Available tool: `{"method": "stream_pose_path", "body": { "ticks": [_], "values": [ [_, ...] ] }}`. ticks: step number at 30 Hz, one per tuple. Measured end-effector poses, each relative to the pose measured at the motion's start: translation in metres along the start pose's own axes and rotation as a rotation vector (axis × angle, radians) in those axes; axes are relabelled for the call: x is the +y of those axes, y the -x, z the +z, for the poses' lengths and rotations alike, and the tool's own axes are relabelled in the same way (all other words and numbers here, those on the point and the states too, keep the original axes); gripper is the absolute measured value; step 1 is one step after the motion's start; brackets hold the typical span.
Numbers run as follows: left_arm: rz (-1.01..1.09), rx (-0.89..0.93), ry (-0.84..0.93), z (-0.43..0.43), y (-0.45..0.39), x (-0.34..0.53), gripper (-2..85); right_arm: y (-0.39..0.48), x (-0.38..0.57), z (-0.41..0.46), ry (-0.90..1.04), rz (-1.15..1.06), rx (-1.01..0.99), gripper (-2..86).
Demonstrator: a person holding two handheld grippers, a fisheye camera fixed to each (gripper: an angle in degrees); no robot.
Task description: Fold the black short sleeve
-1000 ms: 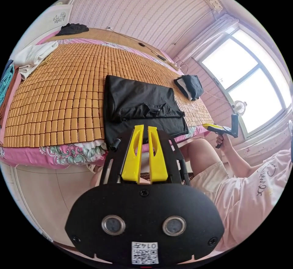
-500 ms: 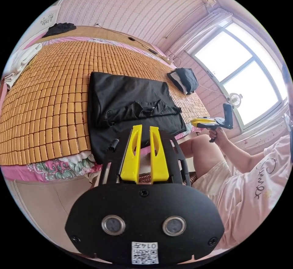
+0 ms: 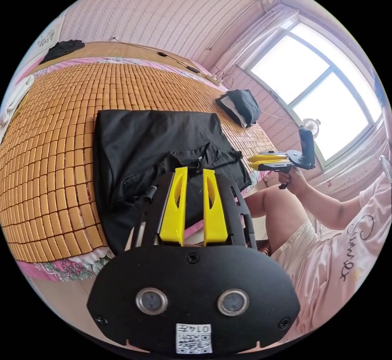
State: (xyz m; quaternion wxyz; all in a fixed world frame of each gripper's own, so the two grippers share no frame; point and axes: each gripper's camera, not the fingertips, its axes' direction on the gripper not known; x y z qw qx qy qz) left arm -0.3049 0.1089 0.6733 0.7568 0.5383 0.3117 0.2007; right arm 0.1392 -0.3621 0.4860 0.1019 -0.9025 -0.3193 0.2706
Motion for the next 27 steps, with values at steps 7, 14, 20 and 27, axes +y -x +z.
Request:
{"method": "stream_pose_path", "body": {
  "ticks": [7, 14, 20, 27],
  "values": [
    [0.026, -0.026, 0.04, 0.033, -0.003, -0.028, 8.2, 0.001, -0.026, 0.012, 0.0, 0.0, 0.078, 11.4],
    [0.096, -0.156, 0.139, 0.07, -0.016, -0.054, 8.3, -0.007, -0.061, 0.029, 0.008, 0.057, 0.108, 12.0],
    [0.053, -0.241, 0.237, 0.098, -0.015, -0.06, 0.8, -0.013, -0.081, 0.071, 0.138, 0.077, 0.049, 6.1],
    [0.06, -0.202, 0.163, 0.068, -0.032, -0.048, -0.9, 0.002, -0.06, 0.027, 0.008, 0.007, -0.058, 1.3]
  ]
}}
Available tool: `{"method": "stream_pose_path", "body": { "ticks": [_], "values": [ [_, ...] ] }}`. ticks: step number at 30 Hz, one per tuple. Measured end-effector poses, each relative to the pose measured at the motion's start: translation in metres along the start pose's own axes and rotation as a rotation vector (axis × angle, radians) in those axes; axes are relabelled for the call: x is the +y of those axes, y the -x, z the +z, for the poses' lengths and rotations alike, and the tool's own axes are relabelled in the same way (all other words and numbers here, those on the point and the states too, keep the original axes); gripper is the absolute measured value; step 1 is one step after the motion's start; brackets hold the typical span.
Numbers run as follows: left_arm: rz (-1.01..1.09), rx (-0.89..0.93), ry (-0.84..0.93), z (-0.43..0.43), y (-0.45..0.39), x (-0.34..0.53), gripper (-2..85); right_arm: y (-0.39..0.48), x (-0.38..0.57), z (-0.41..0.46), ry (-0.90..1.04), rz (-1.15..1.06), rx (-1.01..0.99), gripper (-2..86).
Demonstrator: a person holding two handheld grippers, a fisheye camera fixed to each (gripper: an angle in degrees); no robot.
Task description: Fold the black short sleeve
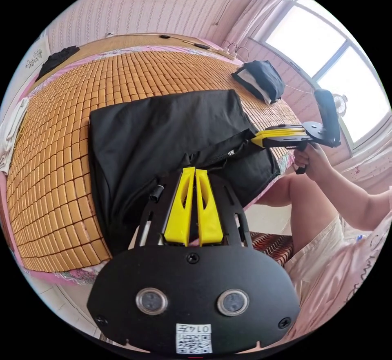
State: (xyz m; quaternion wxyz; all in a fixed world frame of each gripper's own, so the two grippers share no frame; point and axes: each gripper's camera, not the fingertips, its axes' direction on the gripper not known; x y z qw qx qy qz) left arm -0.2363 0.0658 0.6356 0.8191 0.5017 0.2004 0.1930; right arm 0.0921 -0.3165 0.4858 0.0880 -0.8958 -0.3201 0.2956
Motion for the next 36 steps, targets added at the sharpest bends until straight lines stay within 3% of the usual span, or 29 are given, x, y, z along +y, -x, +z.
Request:
{"method": "stream_pose_path", "body": {
  "ticks": [10, 18, 24, 30, 36],
  "values": [
    [-0.072, 0.025, 0.181, -0.013, -0.018, 0.043, 0.7, 0.03, 0.036, 0.004, 0.183, -0.123, 0.032, 4.3],
    [-0.022, -0.04, 0.056, -0.02, -0.035, 0.023, 3.5, 0.045, 0.007, -0.005, 0.11, -0.112, 0.074, 5.8],
    [-0.017, -0.13, 0.264, 0.019, -0.035, 0.019, -0.5, 0.042, -0.001, 0.01, 0.204, -0.044, 0.112, 5.6],
    [-0.038, -0.071, 0.187, -0.007, -0.034, 0.023, -0.4, 0.04, -0.009, -0.015, 0.188, -0.013, 0.12, 5.8],
    [-0.032, -0.198, 0.007, -0.039, -0.006, -0.004, -0.1, -0.005, -0.058, -0.037, 0.082, 0.114, 0.228, 8.4]
  ]
}}
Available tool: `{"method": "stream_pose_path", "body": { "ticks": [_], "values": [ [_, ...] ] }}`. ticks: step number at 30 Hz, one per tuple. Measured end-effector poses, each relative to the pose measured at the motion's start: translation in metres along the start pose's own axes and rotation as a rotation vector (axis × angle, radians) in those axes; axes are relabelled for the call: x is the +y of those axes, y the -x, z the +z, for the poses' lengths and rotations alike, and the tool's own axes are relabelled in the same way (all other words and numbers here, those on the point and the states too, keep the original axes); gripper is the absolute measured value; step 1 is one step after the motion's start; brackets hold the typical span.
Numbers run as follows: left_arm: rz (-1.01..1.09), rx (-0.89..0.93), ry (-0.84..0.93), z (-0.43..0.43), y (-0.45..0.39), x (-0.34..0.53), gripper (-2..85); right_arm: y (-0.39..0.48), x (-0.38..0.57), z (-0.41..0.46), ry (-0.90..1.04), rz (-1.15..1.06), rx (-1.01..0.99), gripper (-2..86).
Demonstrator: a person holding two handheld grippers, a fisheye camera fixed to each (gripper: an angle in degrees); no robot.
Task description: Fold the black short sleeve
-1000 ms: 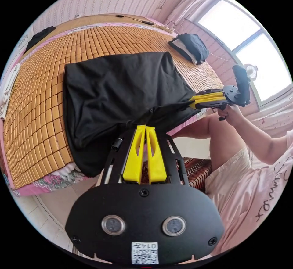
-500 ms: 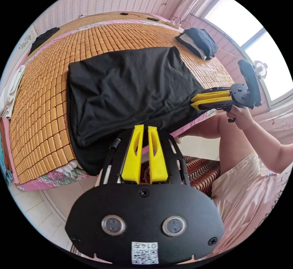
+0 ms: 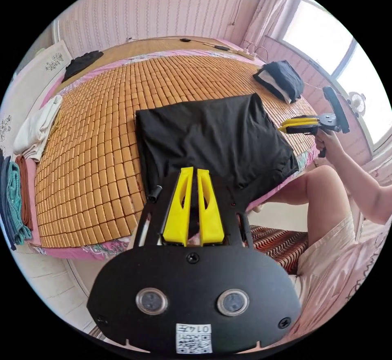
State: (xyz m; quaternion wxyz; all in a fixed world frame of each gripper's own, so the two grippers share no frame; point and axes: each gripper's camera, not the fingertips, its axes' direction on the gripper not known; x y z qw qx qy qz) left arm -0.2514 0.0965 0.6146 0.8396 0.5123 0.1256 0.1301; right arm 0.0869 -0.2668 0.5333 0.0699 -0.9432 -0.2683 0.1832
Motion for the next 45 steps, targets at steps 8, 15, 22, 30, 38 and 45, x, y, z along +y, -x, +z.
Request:
{"method": "stream_pose_path", "body": {
  "ticks": [8, 15, 22, 30, 38, 45],
  "values": [
    [-0.206, 0.047, -0.092, 0.049, 0.089, -0.087, -0.7, -0.05, -0.101, 0.03, -0.022, 0.275, -0.072, 3.9],
    [-0.198, -0.033, 0.0, 0.084, 0.096, -0.1, -1.0, -0.074, -0.115, 0.034, -0.055, 0.384, -0.052, 1.3],
    [-0.225, -0.03, -0.136, 0.051, 0.085, -0.081, -1.0, -0.036, -0.117, -0.008, -0.15, 0.27, 0.026, 1.9],
    [0.197, 0.231, -0.007, 0.061, -0.075, -0.033, -1.0, 0.114, -0.084, 0.003, 0.108, -0.24, -0.074, -0.9],
    [0.421, 0.068, 0.048, 0.098, -0.13, -0.007, -1.0, 0.132, -0.118, 0.022, 0.194, -0.261, -0.091, -1.0],
    [0.48, 0.111, 0.031, 0.102, -0.128, -0.006, -1.0, 0.153, -0.184, -0.001, 0.223, -0.343, -0.067, -1.0]
  ]
}}
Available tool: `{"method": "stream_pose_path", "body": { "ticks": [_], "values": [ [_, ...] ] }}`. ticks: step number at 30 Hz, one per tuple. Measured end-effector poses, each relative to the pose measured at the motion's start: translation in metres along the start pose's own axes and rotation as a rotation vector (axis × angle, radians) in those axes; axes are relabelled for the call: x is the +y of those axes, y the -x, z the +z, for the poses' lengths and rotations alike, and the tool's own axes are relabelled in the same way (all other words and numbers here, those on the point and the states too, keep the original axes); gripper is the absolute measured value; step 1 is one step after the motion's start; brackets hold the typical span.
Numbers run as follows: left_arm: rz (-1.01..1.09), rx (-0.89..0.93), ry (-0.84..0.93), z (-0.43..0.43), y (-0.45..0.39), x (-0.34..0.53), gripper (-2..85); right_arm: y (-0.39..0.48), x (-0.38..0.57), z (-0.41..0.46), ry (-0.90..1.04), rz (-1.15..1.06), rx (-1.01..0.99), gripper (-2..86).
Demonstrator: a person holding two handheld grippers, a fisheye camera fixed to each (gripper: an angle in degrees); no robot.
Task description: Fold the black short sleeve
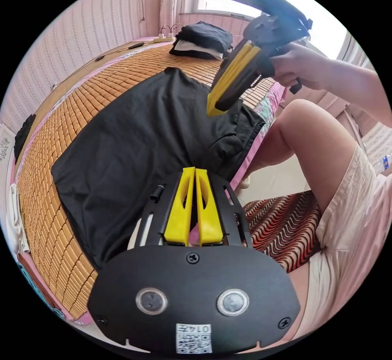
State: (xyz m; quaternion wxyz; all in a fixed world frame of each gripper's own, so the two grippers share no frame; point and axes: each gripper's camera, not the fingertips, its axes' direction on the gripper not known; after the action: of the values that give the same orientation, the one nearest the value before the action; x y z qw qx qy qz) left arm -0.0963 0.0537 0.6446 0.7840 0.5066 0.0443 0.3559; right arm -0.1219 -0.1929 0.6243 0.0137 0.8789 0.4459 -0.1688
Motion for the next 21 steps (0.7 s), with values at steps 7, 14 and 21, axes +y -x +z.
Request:
{"method": "stream_pose_path", "body": {
  "ticks": [7, 14, 21],
  "values": [
    [0.012, 0.073, -0.013, 0.005, 0.007, 0.002, -1.0, -0.003, -0.151, 0.005, 0.058, -0.067, 0.237, -1.0],
    [0.012, 0.09, -0.043, 0.01, 0.005, 0.008, -1.0, -0.034, -0.222, 0.043, 0.303, -0.049, 0.167, -0.9],
    [0.015, 0.107, -0.035, 0.014, 0.001, 0.009, -1.0, -0.054, -0.253, 0.051, 0.34, -0.049, 0.216, -0.6]
  ]
}}
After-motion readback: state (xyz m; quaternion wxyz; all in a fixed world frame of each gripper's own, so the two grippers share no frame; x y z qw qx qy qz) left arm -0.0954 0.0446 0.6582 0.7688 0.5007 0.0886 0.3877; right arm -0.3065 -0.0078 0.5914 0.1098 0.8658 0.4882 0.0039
